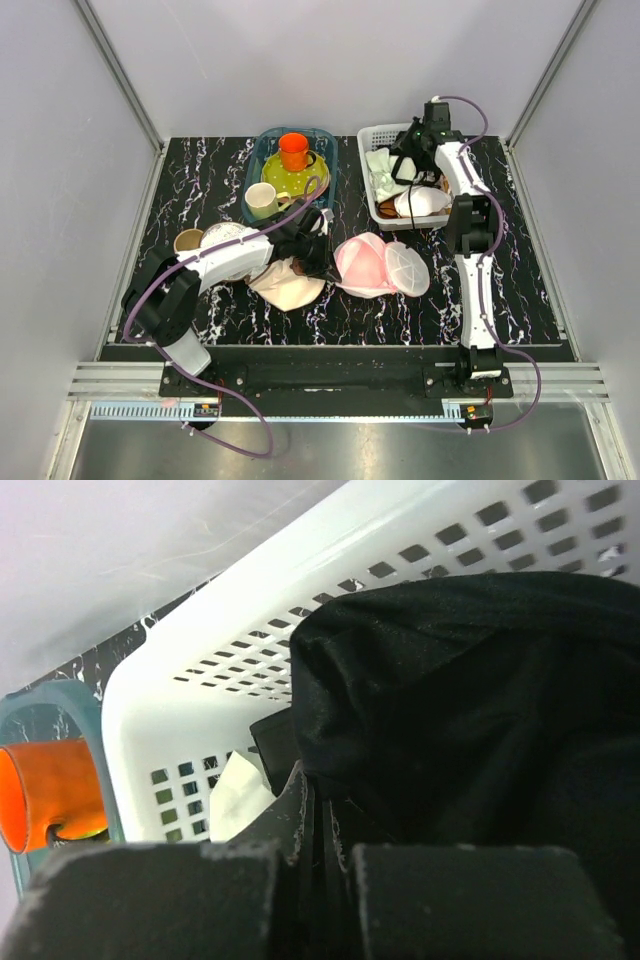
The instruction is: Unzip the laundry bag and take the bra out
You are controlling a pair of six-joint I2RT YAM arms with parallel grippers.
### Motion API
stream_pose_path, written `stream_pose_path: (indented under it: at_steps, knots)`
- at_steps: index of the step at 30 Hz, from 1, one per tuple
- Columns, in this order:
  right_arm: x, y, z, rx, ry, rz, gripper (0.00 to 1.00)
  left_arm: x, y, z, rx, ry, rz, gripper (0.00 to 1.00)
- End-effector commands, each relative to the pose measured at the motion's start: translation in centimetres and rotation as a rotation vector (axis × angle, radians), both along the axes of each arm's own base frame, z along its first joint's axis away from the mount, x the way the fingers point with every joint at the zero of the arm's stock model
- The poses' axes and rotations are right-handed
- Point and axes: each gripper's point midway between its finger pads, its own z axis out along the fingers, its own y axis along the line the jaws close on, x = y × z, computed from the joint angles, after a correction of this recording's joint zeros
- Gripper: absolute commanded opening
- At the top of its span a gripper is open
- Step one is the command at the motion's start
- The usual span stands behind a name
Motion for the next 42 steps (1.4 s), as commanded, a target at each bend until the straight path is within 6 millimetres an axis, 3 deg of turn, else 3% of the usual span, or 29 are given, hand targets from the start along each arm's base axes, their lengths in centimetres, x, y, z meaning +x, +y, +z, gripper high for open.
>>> stream_pose_path:
  at_steps: [1, 4, 5, 6, 8, 9, 11, 12, 13, 19, 20, 21, 23, 24, 25, 26, 27, 28, 29, 30, 31, 32, 33, 34, 35, 37, 38, 40, 42]
  knots:
    - [-1.3, 3.9, -0.6, 0.021, 0.060, 0.090, 0.00, 0.6, -0.4, 1.9, -0.025, -0.050, 0.008, 0.00]
    - [-1.3, 3.8, 2.2, 0.009, 0.020, 0.082, 0.02, 0.5, -0.4, 1.9, -0.025, -0.049, 0.009, 0.00]
    - [-1.6, 3.5, 2.3, -0.002, 0.024, 0.077, 0.08, 0.6, -0.5, 2.0, -0.028, -0.050, 0.009, 0.00]
    - [-1.8, 3.3, 4.7, -0.013, -0.017, 0.076, 0.30, 0.5, -0.5, 1.9, -0.026, -0.046, 0.008, 0.00]
    - [-2.4, 2.5, 5.5, -0.048, -0.022, 0.058, 0.42, 0.6, -0.7, 1.9, -0.027, -0.045, 0.003, 0.00]
    - [-2.9, 2.4, 8.1, -0.064, -0.064, 0.062, 0.52, 0.6, -0.7, 1.9, -0.028, -0.045, 0.001, 0.00]
    - [-3.5, 1.7, 9.0, -0.091, -0.074, 0.056, 0.61, 0.6, -0.9, 1.8, -0.029, -0.048, -0.003, 0.00]
    - [-4.1, 1.6, 11.0, -0.109, -0.112, 0.067, 0.65, 0.6, -0.9, 1.7, -0.030, -0.047, -0.005, 0.00]
    - [-4.4, 1.4, 11.5, -0.121, -0.120, 0.070, 0.70, 0.5, -1.0, 1.7, -0.032, -0.045, -0.006, 0.00]
    - [-6.8, -0.3, 14.3, -0.189, -0.150, 0.035, 0.77, -0.1, -1.2, 1.6, -0.043, -0.043, -0.018, 0.00]
    - [-7.0, -0.7, 13.5, -0.204, -0.138, 0.019, 0.77, -0.1, -1.2, 2.0, -0.049, -0.050, -0.019, 0.00]
    - [-7.6, -0.8, 14.8, -0.201, -0.162, 0.010, 0.77, -0.2, -1.2, 2.1, -0.050, -0.056, -0.020, 0.00]
    - [-8.4, -1.1, 13.9, -0.205, -0.145, 0.000, 0.77, 0.0, -0.7, 2.4, -0.040, -0.081, 0.003, 0.00]
    - [-9.3, -1.3, 15.6, -0.203, -0.178, -0.005, 0.77, 0.1, -0.5, 2.4, -0.037, -0.092, 0.012, 0.00]
    - [-10.4, -1.6, 14.1, -0.213, -0.140, -0.011, 0.78, 0.0, -0.2, 2.2, -0.029, -0.096, 0.020, 0.00]
    - [-11.3, -2.0, 16.7, -0.206, -0.202, -0.037, 0.78, 0.2, -0.1, 2.4, -0.029, -0.107, 0.030, 0.00]
    - [-12.1, -2.2, 16.9, -0.203, -0.210, -0.045, 0.78, 0.2, 0.0, 2.7, -0.033, -0.114, 0.036, 0.00]
    - [-13.7, -2.4, 14.3, -0.205, -0.161, -0.043, 0.78, 0.2, 0.0, 2.7, -0.034, -0.115, 0.036, 0.00]
    - [-14.8, -2.4, 17.0, -0.180, -0.235, -0.057, 0.78, 0.2, 0.0, 2.9, -0.037, -0.121, 0.037, 0.00]
    - [-15.7, -2.5, 16.6, -0.176, -0.231, -0.061, 0.78, 0.2, 0.0, 3.1, -0.042, -0.125, 0.035, 0.00]
    - [-17.3, -2.9, 13.8, -0.181, -0.173, -0.075, 0.78, 0.2, -0.1, 3.2, -0.044, -0.128, 0.033, 0.00]
    - [-18.4, -2.9, 15.4, -0.156, -0.228, -0.090, 0.76, 0.1, -0.1, 3.3, -0.049, -0.127, 0.026, 0.00]
    - [-19.2, -2.7, 14.8, -0.151, -0.234, -0.087, 0.74, 0.1, -0.2, 3.2, -0.049, -0.124, 0.021, 0.00]
    - [-20.7, -2.9, 11.6, -0.165, -0.182, -0.087, 0.74, 0.1, -0.2, 3.2, -0.051, -0.123, 0.021, 0.00]
    - [-21.6, -2.6, 12.5, -0.152, -0.220, -0.085, 0.73, 0.0, -0.2, 3.2, -0.054, -0.120, 0.017, 0.00]
    - [-23.6, -2.0, 10.1, -0.164, -0.189, -0.054, 0.72, -0.1, -0.2, 3.1, -0.055, -0.118, 0.018, 0.00]
    - [-24.5, -1.7, 10.3, -0.161, -0.202, -0.039, 0.72, -0.1, -0.2, 3.1, -0.057, -0.121, 0.016, 0.00]
    - [-26.1, -1.0, 7.9, -0.147, -0.173, 0.004, 0.73, -0.1, -0.2, 3.1, -0.056, -0.125, 0.012, 0.00]
    - [-26.9, -0.8, 7.0, -0.141, -0.164, 0.017, 0.72, 0.0, -0.3, 3.2, -0.060, -0.128, 0.006, 0.00]
